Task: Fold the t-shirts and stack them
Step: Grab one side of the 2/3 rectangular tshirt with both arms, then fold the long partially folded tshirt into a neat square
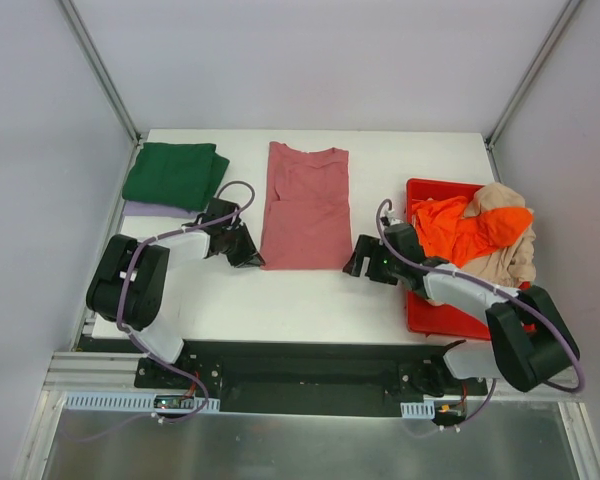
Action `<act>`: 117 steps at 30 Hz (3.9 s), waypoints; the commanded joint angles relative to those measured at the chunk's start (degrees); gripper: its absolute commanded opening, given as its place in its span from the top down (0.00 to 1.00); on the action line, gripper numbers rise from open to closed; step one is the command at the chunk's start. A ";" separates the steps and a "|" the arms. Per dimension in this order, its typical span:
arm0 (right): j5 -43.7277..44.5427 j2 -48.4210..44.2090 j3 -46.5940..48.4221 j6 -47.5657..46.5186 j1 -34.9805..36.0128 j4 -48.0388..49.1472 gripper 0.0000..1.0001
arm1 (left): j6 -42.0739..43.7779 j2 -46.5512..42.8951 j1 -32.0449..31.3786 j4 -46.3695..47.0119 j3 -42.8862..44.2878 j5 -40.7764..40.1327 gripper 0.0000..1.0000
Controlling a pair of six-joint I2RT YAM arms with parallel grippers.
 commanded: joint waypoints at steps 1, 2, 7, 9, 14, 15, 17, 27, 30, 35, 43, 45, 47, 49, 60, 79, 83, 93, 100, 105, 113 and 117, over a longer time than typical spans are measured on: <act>-2.66 4.88 3.29 2.88 0.05 4.78 0.15 | 0.88 1.84 -0.63 -0.58 -0.28 -1.64 1.00; -3.36 6.11 3.56 3.06 0.14 5.40 0.17 | 0.97 2.02 -0.72 -0.58 -0.10 -1.90 1.00; -1.35 10.77 4.70 4.11 0.31 6.28 0.31 | 1.06 2.11 -0.72 -0.40 -0.19 -2.95 1.00; -1.61 12.53 4.96 4.20 0.40 6.98 0.39 | 1.05 2.02 -0.80 -0.49 -0.36 -3.13 1.00; -2.76 15.34 5.49 5.08 0.93 8.12 0.72 | 0.70 2.02 -0.72 -0.23 -0.37 -3.04 1.00; -3.02 15.87 5.32 5.52 1.10 8.39 0.81 | 0.18 1.85 -0.72 -0.23 -0.54 -3.13 1.00; -4.42 15.79 4.53 6.66 1.37 9.88 0.99 | -0.96 0.01 -0.98 -0.05 -1.67 -2.78 1.00; -17.16 -6.86 -3.12 14.21 8.83 1.12 0.99 | -7.98 -37.22 -11.94 -8.11 -15.83 -13.23 1.00; -17.52 -17.83 -3.39 17.29 13.39 -7.49 0.99 | -12.38 -50.84 -16.00 -15.67 -17.15 -15.35 1.00; -18.48 -32.88 -0.66 20.45 16.04 -20.06 0.98 | -16.43 -71.07 -16.54 -21.84 -18.21 -11.76 1.00; -19.98 -41.43 -0.40 24.15 16.93 -20.27 0.99 | -15.65 -76.82 -16.54 -23.52 -13.99 -11.30 1.00; -19.37 -40.99 0.04 24.07 16.93 -19.82 0.99 | -15.03 -75.07 -16.54 -23.87 -12.94 -12.79 1.00; -18.32 -40.11 1.27 22.67 16.84 -19.47 0.99 | -14.77 -73.48 -16.54 -23.78 -11.88 -15.25 1.00; -17.96 -38.27 3.28 21.00 16.75 -19.38 0.99 | -13.54 -71.47 -16.54 -23.78 -10.30 -16.49 1.00; -22.26 -27.20 11.73 11.68 7.27 -20.26 0.99 | -9.06 -56.79 -16.54 -23.69 -2.48 -27.82 1.00; -22.78 -7.52 20.87 2.36 -6.09 -15.60 0.99 | -2.20 -24.01 -8.89 -16.05 15.18 -32.40 1.00; -24.64 -2.50 22.72 1.83 -8.47 -15.16 0.99 | -1.06 -18.64 -7.22 -14.99 17.91 -30.03 1.00; -28.42 8.92 23.07 4.37 -12.69 -10.24 0.97 | 0.44 -2.74 -5.11 -13.85 25.03 -25.90 1.00; -24.65 13.41 24.47 3.50 -13.75 -7.43 0.74 | 0.79 5.61 -3.36 -13.94 29.60 -23.45 0.98; -21.22 14.83 29.04 0.26 -13.84 -12.86 0.21 | 2.63 7.48 -2.39 -13.94 31.72 -19.49 0.01; -17.87 5.60 26.32 -1.17 -7.69 -12.35 0.07 | 3.60 -1.66 -2.82 -13.68 25.31 -16.68 0.01; -18.40 6.29 26.06 1.82 -3.56 -6.22 0.00 | 4.83 -4.83 -4.93 -9.91 22.49 -10.36 0.01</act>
